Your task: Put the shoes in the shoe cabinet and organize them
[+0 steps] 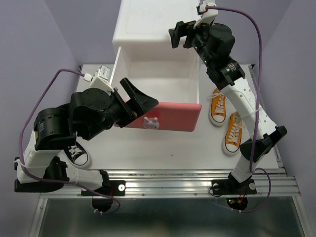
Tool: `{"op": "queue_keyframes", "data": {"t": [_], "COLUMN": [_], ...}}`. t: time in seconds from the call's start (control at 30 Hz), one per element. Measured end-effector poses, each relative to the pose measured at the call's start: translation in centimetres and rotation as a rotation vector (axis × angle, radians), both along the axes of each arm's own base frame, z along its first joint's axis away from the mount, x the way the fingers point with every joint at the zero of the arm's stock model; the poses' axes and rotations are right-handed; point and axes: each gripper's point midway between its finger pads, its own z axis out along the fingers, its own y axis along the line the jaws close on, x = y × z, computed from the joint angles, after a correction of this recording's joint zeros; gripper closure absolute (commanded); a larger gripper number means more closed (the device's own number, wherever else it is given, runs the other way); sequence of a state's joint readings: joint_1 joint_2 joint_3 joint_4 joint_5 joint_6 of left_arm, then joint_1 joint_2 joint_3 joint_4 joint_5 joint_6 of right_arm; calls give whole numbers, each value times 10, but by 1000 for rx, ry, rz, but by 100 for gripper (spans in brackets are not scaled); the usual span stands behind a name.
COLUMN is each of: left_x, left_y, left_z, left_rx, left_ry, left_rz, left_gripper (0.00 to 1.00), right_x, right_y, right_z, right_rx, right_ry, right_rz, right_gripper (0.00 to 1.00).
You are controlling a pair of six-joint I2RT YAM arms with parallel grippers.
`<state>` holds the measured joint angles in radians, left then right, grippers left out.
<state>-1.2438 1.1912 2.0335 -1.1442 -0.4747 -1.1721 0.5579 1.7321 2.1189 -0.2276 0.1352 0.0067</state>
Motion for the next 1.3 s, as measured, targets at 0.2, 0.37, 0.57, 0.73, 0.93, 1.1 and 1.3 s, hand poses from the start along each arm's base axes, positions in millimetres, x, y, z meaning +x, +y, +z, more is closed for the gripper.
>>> {"op": "queue_keyframes", "data": {"t": [0.2, 0.37, 0.57, 0.73, 0.93, 1.1, 1.3], "left_x": [0, -3, 3, 31, 137, 197, 239], "left_y": [-5, -9, -6, 0, 47, 60, 117], "left_z": [42, 61, 93, 120, 112, 106, 94], "left_rx": [-69, -120, -194, -179, 40, 140, 171], "left_ry": [-77, -120, -225, -386, -493, -508, -477], "left_rz": [-38, -72, -52, 77, 408, 497, 633], "left_gripper": [1, 1, 1, 1, 1, 1, 1], "right_x": [0, 0, 0, -1, -1, 0, 6], "right_y": [1, 1, 1, 2, 3, 3, 2], "right_z": [0, 0, 1, 2, 5, 5, 10], "right_rx": [-2, -2, 3, 24, 45, 56, 80], "right_ry": [-1, -1, 0, 8, 21, 31, 35], "right_rz": [4, 4, 5, 8, 11, 12, -12], "right_gripper": [0, 0, 0, 0, 0, 0, 0]}}
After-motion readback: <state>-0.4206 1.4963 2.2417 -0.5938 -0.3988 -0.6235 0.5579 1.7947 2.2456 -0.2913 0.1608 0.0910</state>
